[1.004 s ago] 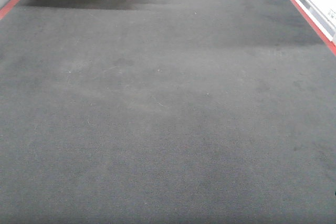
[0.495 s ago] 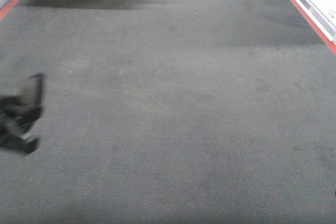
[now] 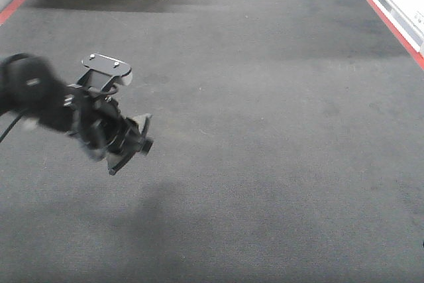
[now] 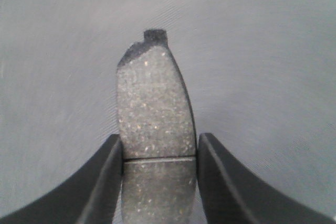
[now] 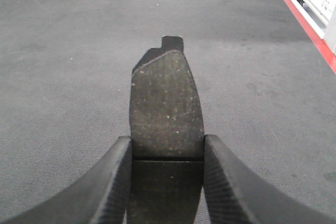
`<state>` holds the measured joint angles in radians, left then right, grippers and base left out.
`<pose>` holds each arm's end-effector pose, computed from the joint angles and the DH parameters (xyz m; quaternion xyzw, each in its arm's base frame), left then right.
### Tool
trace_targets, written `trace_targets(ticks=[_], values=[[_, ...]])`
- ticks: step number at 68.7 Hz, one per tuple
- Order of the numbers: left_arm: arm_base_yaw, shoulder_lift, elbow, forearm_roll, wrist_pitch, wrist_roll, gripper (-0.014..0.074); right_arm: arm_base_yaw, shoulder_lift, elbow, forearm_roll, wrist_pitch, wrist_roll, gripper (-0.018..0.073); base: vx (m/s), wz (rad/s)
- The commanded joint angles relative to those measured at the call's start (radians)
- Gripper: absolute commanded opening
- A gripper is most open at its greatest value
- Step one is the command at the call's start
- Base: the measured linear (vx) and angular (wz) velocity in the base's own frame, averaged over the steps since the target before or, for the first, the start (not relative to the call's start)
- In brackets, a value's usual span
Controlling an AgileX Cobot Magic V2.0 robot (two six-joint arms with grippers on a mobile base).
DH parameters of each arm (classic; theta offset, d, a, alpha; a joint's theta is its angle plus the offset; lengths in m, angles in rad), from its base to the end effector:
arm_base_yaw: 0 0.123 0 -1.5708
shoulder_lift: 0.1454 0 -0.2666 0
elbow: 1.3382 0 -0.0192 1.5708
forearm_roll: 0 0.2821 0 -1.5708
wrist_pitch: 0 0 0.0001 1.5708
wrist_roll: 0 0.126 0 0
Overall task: Move and align brake pads A on conveyor
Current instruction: 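Lower the left gripper with its brake pad toward the belt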
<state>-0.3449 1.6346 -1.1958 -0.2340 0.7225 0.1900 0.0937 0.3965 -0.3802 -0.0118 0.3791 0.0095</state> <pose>0.3582 -0.1492 0.1960 0.1908 0.9459 -0.1150 0.2359 0.1710 0.0155 0.2613 -0.0371 0.8064 0.0254 0.5897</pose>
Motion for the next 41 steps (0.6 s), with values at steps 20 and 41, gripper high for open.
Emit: trace_targets(ticks=[20, 41], values=[[-0.004, 0.21, -0.231, 0.176, -0.002, -0.536, 0.0068, -0.002, 0.008, -0.03, -0.009, -0.094, -0.01, 0.0036, 0.0, 0.0], [-0.002, 0.297, -0.231, 0.22, -0.008, -0.569, 0.0107, -0.002, 0.008, -0.03, -0.009, -0.094, -0.01, 0.0036, 0.0, 0.0]])
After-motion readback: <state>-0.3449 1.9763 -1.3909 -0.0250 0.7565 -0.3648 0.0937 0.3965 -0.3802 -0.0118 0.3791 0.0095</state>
